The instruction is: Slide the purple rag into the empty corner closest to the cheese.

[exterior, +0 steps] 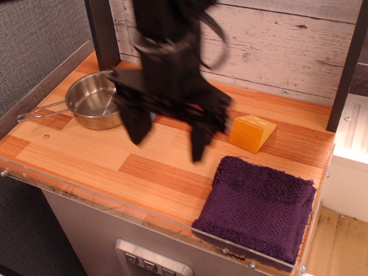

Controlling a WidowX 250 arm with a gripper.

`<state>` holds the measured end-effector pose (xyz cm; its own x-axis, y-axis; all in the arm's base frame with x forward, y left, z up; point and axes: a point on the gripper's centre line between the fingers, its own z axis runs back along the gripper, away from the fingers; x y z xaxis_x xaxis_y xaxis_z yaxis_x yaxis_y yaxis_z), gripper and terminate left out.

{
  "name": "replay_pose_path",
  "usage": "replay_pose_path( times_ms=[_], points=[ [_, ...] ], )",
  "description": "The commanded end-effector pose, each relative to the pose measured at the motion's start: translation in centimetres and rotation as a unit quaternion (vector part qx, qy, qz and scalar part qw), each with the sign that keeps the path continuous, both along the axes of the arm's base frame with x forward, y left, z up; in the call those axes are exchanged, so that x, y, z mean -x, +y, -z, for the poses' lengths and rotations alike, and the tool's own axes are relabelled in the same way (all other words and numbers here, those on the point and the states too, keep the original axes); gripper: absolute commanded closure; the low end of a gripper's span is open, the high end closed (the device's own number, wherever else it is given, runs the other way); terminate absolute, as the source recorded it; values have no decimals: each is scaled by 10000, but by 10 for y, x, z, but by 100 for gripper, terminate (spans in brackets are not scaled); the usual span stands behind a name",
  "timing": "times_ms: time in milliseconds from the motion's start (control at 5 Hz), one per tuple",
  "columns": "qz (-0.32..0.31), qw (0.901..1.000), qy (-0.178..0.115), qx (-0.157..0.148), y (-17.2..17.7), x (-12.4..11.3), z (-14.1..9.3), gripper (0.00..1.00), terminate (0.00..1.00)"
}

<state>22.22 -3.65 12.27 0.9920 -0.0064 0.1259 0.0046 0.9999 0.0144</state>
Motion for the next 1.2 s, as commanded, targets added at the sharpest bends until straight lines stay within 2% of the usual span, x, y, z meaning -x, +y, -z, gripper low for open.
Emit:
replay_pose_path(
  times_ms=[0,400,600,800,1000],
  points=[
    [-172,9996,-183,-107,52,-44,-4,0,0],
    [-158,9996,-135,-190,69,-62,4,0,0],
    [-9,9999,-165,-16,72,-68,7,0,0],
    [-9,9999,-165,-16,72,-68,7,0,0],
    [-9,9999,-165,-16,72,-68,7,0,100]
  ],
)
